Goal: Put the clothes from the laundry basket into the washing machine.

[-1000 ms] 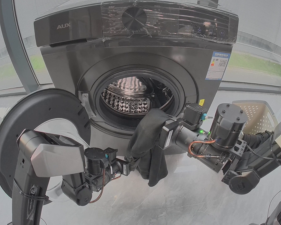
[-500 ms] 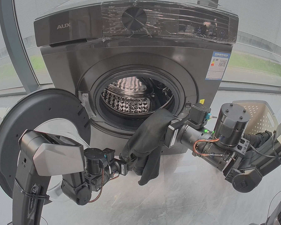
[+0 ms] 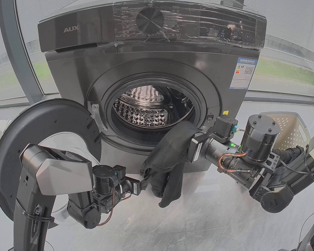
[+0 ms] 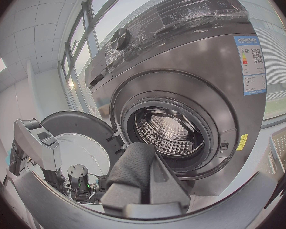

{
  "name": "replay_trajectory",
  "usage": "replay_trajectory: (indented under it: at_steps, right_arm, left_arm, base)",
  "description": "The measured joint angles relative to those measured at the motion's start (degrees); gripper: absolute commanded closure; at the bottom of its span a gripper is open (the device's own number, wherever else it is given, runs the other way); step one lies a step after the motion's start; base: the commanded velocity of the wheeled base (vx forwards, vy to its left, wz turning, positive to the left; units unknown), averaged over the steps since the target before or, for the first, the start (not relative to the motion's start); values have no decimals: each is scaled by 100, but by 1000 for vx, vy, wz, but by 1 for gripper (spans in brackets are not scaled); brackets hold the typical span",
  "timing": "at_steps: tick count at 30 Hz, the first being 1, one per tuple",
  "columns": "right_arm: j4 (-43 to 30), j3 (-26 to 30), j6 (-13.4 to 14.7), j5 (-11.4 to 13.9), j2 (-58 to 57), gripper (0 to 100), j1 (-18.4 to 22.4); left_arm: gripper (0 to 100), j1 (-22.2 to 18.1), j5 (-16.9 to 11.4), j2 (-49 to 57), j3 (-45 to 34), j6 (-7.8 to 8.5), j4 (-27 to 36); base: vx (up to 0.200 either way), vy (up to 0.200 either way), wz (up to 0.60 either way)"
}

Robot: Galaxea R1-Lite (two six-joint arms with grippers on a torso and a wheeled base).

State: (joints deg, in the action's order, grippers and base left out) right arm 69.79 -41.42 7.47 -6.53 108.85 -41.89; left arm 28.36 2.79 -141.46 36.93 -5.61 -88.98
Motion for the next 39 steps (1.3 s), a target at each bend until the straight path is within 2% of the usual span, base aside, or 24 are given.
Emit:
replay_trajectory:
  at_steps: [14, 28, 39]
  right_arm:
    - [-2, 2, -9, 2, 22, 100, 73]
    - [-2, -90, -9, 2, 46, 100, -4]
    - [-2, -207, -11, 2, 44, 100, 7]
  left_arm:
    - [0, -99, 0, 9, -40, 0, 2]
    - [0, 91, -20, 2, -85, 0, 2]
    - [0, 77, -69, -99, -154, 0, 0]
  base:
    - [0, 0, 0]
    - [0, 0, 0]
    - [0, 0, 0]
